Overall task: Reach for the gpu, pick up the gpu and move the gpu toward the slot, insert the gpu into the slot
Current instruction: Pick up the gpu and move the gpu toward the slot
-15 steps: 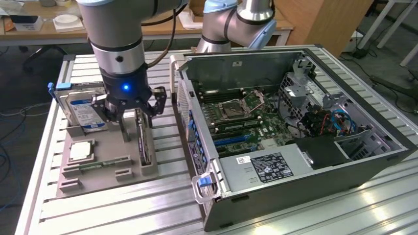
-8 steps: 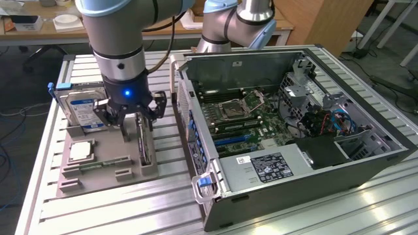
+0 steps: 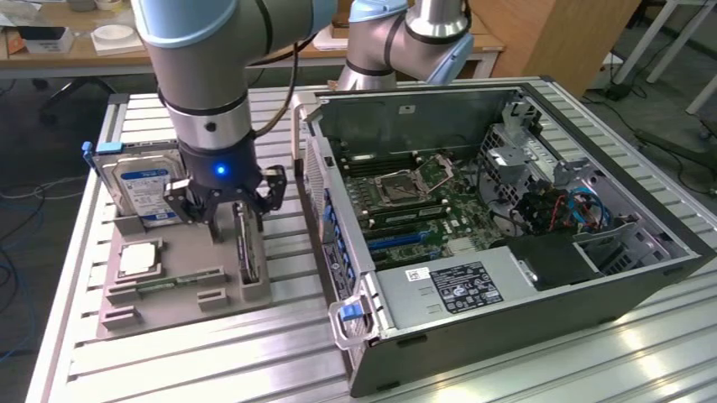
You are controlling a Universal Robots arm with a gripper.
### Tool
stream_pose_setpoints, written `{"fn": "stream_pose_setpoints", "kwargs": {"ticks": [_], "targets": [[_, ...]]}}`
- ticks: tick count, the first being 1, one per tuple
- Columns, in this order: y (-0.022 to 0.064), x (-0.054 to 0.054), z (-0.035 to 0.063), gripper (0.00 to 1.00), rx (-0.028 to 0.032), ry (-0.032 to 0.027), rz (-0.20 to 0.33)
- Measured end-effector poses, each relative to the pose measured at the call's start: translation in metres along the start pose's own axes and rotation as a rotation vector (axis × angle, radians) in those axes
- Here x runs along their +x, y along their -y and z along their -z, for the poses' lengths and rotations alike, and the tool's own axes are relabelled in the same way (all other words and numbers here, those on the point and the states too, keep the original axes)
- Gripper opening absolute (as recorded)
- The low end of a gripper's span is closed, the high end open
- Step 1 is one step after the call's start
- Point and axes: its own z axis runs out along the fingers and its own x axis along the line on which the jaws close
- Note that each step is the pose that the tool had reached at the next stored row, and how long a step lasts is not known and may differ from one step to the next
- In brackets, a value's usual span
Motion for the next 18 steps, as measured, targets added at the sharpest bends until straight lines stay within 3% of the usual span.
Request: {"fn": "stream_pose_setpoints", "kwargs": {"ticks": [7,18], "targets": [[0.0003,-0.001,-0.0117,0.65,0.0000,0.0001,0.000],[0.0004,-0.002,-0.0135,0.64,0.0007,0.0002,0.000]]}}
